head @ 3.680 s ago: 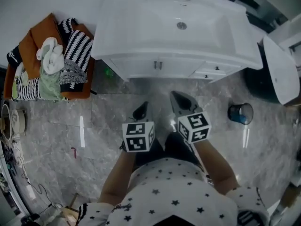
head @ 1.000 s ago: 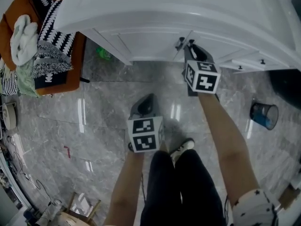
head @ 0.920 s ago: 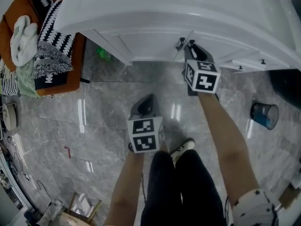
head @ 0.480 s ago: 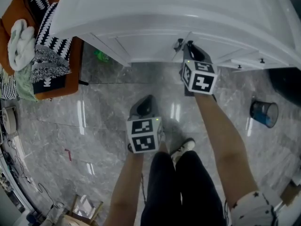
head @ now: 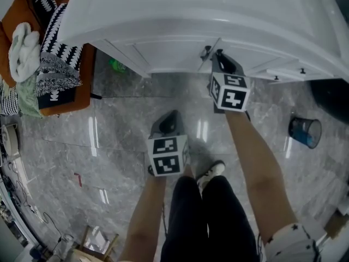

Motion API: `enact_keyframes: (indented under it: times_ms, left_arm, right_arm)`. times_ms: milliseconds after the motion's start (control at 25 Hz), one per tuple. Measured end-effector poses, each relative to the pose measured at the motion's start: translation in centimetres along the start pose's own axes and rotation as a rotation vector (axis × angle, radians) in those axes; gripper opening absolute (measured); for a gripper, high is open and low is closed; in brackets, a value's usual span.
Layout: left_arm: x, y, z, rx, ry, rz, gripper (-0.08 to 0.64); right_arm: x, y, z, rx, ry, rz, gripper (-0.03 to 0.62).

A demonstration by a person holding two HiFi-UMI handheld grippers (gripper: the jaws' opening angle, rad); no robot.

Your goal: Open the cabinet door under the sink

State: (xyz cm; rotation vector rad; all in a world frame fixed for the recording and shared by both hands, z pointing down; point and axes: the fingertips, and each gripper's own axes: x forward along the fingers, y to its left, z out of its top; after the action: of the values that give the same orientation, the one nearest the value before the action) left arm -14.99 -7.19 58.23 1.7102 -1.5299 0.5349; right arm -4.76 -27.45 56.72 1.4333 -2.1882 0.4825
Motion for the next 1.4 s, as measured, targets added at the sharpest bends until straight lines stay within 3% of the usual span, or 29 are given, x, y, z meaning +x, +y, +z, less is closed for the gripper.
enact_keyframes:
  times_ms: [1400]
  left_arm:
    - [-0.4,-3.0,-2.1,-0.007,0.028,-0.014,0.005]
  right_arm:
    - [-5.8,0.4,-3.7,-0.032,-0.034,0.02,0.044]
